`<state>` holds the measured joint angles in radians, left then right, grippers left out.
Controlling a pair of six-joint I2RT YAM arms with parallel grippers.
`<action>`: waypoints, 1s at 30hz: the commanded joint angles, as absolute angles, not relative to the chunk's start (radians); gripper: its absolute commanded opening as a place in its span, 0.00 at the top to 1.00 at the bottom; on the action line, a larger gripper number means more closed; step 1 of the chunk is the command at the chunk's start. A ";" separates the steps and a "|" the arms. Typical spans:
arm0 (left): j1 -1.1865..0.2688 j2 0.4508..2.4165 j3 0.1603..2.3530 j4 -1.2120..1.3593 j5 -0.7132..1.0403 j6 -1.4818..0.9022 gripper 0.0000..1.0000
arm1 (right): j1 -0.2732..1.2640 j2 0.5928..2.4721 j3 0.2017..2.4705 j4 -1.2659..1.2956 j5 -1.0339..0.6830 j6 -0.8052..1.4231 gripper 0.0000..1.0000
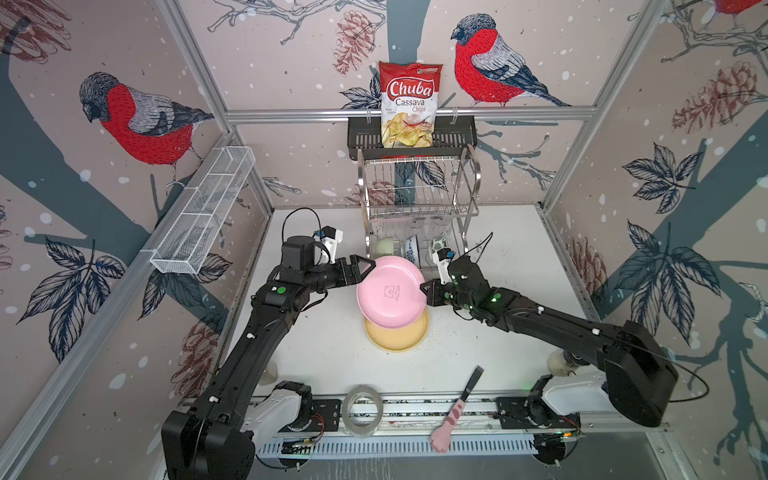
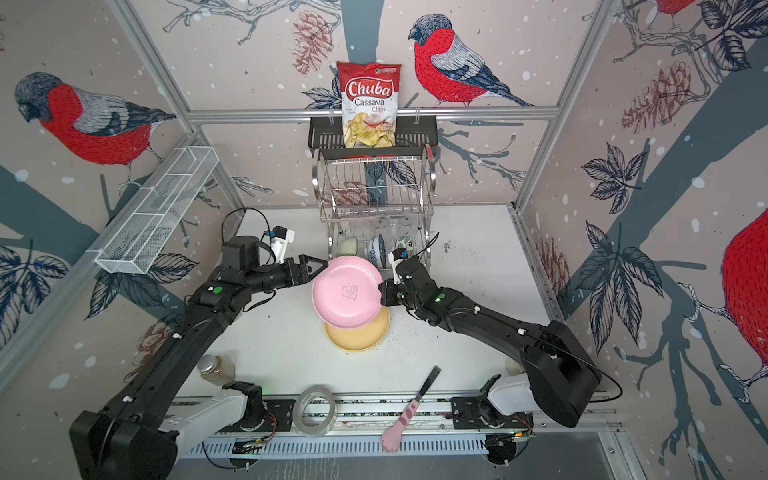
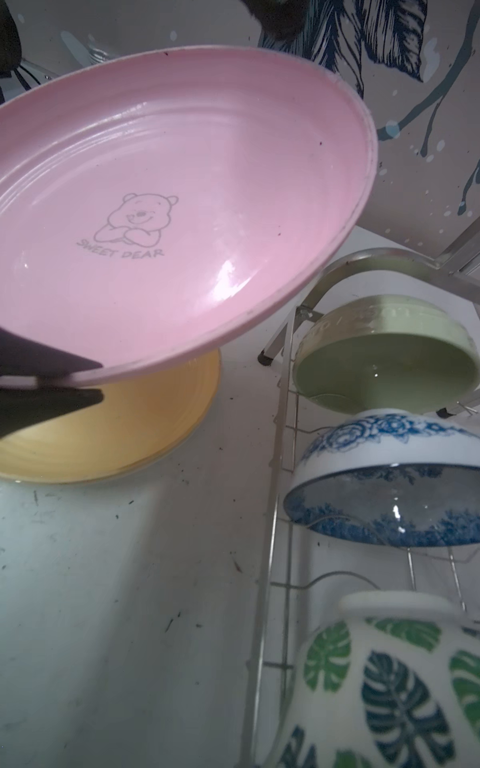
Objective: Unload the mixed dishes from the dish rack
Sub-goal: 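Lower the pink plate onto the yellow plate with both grippers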
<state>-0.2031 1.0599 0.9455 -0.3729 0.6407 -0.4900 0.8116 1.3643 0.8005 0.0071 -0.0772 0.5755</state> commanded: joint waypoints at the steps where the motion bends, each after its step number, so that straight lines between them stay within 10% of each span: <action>1: -0.199 1.051 0.961 -0.381 0.587 -0.468 0.07 | 0.814 1.356 0.779 -0.001 -0.042 0.583 1.00; 30: -0.196 1.048 0.942 -0.422 0.536 -0.443 0.04 | 0.865 1.478 0.775 -0.028 0.001 0.604 1.00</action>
<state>-0.1993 1.0477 0.9485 -0.4160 0.5457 -0.4625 0.8631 1.4734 0.7700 -0.0391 0.0051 0.5869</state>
